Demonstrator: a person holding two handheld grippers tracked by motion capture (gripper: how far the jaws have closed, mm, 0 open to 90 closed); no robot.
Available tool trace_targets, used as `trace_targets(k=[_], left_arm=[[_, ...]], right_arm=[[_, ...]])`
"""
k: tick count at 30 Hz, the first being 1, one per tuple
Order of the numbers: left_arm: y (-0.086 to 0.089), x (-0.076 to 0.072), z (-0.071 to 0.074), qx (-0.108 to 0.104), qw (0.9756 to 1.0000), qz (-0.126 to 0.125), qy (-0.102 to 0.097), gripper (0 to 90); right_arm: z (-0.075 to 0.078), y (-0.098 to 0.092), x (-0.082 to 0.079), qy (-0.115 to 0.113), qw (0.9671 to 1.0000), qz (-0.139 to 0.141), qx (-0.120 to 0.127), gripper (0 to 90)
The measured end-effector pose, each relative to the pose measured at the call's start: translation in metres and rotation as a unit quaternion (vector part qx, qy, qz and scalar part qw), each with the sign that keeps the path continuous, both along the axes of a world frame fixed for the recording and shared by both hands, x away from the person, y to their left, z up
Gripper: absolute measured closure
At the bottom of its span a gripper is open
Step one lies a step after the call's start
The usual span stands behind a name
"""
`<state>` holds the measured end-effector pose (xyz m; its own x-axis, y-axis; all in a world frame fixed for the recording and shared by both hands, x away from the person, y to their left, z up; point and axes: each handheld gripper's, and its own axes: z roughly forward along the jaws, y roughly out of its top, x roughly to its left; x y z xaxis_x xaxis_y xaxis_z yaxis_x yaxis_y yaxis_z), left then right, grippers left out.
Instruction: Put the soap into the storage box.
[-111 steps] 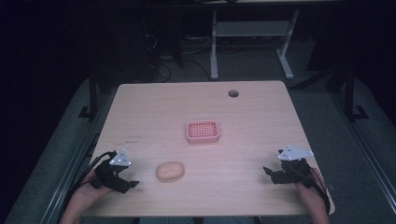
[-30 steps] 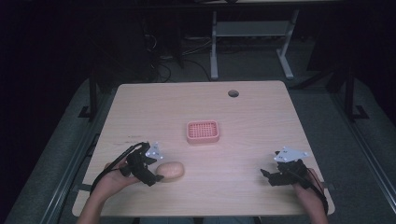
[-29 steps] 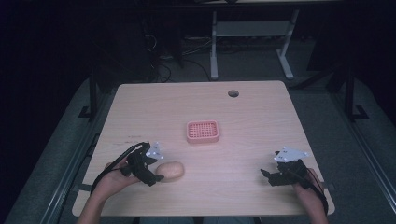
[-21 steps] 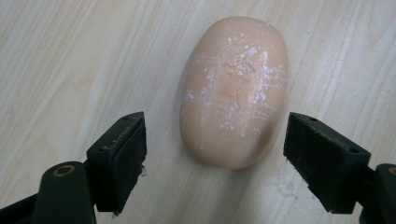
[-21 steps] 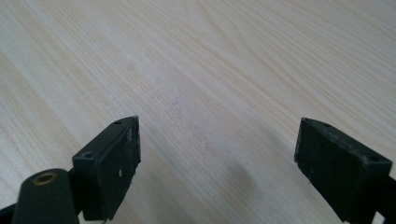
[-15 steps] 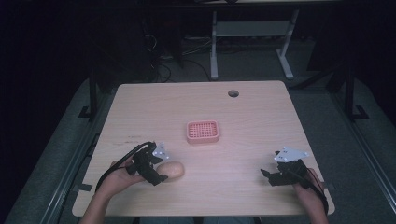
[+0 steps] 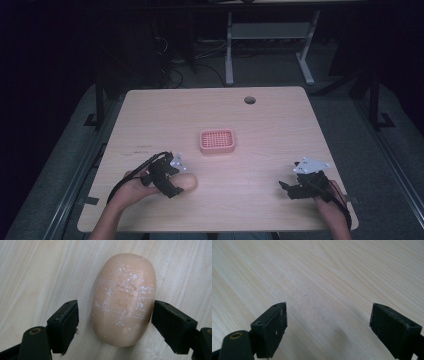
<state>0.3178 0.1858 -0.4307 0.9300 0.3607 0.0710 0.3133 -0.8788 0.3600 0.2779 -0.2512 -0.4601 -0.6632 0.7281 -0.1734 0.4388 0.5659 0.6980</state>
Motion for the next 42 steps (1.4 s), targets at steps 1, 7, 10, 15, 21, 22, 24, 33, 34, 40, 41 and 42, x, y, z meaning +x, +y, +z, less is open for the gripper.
trace_targets(k=[1,7,10,15,21,22,24,33,34,40,41,42], left_arm=[[-0.001,0.001,0.000,0.000,1.0000,-0.001,0.002,21.7],[-0.007,0.001,-0.004,0.005,0.9999,-0.008,0.009,21.8],[-0.011,0.001,-0.005,0.007,0.9999,-0.011,0.012,22.5],[-0.015,0.002,-0.008,0.012,0.9996,-0.017,0.019,23.4],[-0.017,0.002,-0.010,0.018,0.9994,-0.018,0.022,24.0],[-0.017,0.002,-0.011,0.018,0.9994,-0.018,0.022,24.1],[-0.017,0.003,-0.011,0.018,0.9994,-0.017,0.023,24.2],[-0.017,0.006,-0.012,0.013,0.9992,-0.015,0.035,25.8],[-0.017,0.007,-0.011,0.010,0.9992,-0.014,0.035,28.5],[-0.016,0.008,-0.011,0.007,0.9990,-0.011,0.042,30.6],[-0.016,0.008,-0.011,0.006,0.9990,-0.010,0.043,30.6],[-0.016,0.008,-0.011,0.006,0.9990,-0.010,0.043,30.7]], right_arm=[[0.000,0.000,0.000,0.000,1.0000,0.000,0.000,13.8],[0.000,0.000,0.000,0.000,1.0000,0.001,0.000,13.8],[0.000,0.000,0.000,0.001,1.0000,0.001,-0.001,13.8],[0.000,0.000,0.000,0.000,1.0000,0.001,0.000,13.8],[0.000,-0.001,0.000,-0.002,1.0000,0.003,-0.003,13.8],[0.000,-0.001,0.000,-0.001,1.0000,0.002,-0.001,13.8],[0.000,0.000,0.000,0.000,1.0000,0.001,0.001,13.8],[0.000,0.000,0.000,-0.001,1.0000,0.001,0.002,13.8],[0.000,0.000,0.000,-0.001,1.0000,0.002,0.001,13.8],[0.001,0.000,0.000,-0.002,1.0000,0.001,0.003,13.8],[0.001,0.000,0.000,0.000,1.0000,0.000,0.004,13.8],[0.001,0.000,0.000,0.001,1.0000,0.000,0.004,13.8]])
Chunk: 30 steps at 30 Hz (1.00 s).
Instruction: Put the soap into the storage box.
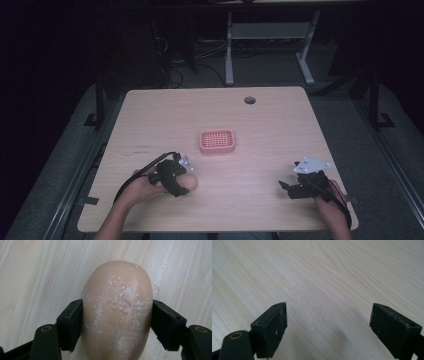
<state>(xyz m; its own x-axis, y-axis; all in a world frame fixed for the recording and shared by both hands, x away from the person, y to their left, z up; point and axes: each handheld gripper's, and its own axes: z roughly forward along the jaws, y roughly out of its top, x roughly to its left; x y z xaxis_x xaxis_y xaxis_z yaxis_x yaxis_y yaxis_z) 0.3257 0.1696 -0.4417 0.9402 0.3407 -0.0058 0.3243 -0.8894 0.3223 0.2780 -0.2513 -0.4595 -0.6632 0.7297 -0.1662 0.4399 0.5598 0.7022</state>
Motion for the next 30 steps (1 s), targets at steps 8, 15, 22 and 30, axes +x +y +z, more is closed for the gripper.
trace_targets(k=[8,15,22,30], left_arm=[[0.002,0.004,0.000,-0.008,0.9999,0.005,0.006,31.0],[0.004,0.007,0.007,-0.016,0.9998,0.008,0.011,31.0],[0.003,0.010,0.014,-0.019,0.9998,0.007,0.004,31.1],[0.001,0.014,0.019,-0.021,0.9997,0.008,0.008,31.1]], right_arm=[[0.001,-0.001,0.000,-0.001,1.0000,-0.001,0.004,13.8],[0.001,-0.001,0.000,-0.002,1.0000,-0.001,0.006,13.8],[0.001,0.000,0.000,-0.002,1.0000,-0.002,0.008,13.8],[0.001,0.000,0.000,-0.003,1.0000,-0.001,0.009,13.8]])
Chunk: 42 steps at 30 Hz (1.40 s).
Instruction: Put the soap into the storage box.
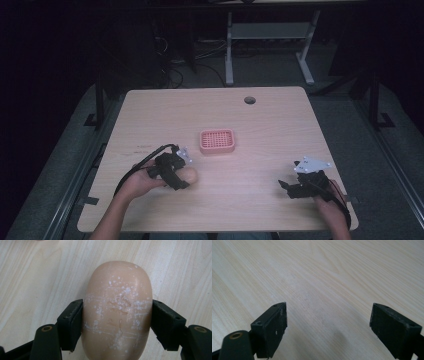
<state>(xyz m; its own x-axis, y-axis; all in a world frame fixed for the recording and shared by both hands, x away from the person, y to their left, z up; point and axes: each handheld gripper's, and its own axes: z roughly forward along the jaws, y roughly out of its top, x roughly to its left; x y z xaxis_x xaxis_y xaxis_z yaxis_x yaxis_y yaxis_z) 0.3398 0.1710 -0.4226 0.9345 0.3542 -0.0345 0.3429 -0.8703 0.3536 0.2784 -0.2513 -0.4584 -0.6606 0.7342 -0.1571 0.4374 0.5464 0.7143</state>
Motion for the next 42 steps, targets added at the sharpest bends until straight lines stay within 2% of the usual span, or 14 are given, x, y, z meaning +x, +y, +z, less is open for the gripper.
trace_targets(k=[4,16,34,42], left_arm=[[-0.002,0.004,0.004,-0.007,1.0000,-0.001,-0.002,31.1],[-0.007,0.013,0.015,-0.008,1.0000,-0.004,-0.003,31.1],[-0.022,0.031,0.028,0.012,0.9999,-0.010,-0.006,31.2],[-0.029,0.040,0.036,0.012,0.9998,-0.013,-0.010,31.2]], right_arm=[[0.000,0.000,0.001,-0.001,1.0000,0.001,0.001,13.8],[0.000,0.000,0.001,-0.002,1.0000,0.002,0.002,13.8],[0.001,-0.002,0.000,-0.003,0.9999,-0.002,0.011,13.8],[0.001,-0.003,0.001,-0.006,0.9999,0.000,0.013,13.8]])
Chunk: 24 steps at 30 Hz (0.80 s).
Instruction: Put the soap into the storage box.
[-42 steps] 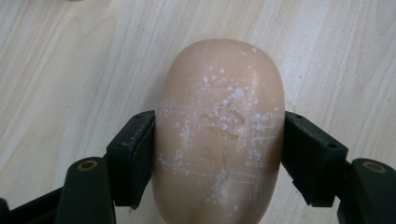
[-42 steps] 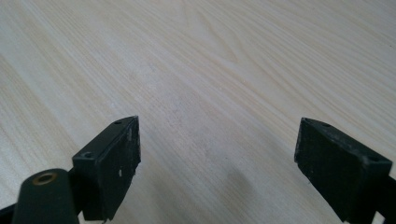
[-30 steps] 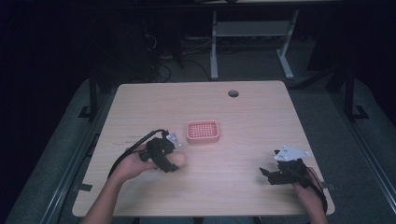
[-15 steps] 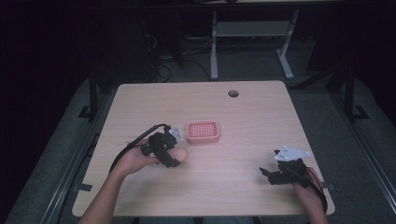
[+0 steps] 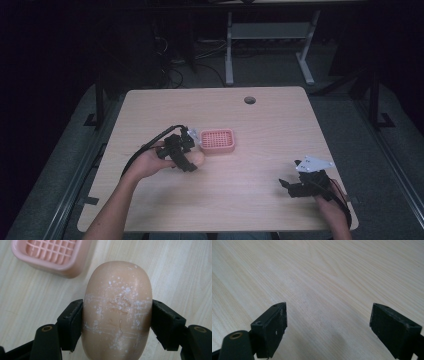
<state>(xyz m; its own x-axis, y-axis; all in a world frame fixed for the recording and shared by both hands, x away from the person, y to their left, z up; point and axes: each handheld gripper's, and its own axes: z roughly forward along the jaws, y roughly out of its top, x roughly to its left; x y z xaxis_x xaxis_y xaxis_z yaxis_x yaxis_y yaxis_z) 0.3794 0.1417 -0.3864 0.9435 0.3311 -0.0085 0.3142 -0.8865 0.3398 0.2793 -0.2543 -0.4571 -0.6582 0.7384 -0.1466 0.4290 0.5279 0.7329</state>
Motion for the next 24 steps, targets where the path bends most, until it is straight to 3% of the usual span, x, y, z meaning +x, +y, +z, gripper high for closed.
trace_targets(k=[24], left_arm=[[-0.033,0.033,0.007,0.020,0.9997,-0.012,-0.010,31.2]], right_arm=[[0.001,-0.002,0.000,0.000,0.9999,-0.002,0.010,13.8]])
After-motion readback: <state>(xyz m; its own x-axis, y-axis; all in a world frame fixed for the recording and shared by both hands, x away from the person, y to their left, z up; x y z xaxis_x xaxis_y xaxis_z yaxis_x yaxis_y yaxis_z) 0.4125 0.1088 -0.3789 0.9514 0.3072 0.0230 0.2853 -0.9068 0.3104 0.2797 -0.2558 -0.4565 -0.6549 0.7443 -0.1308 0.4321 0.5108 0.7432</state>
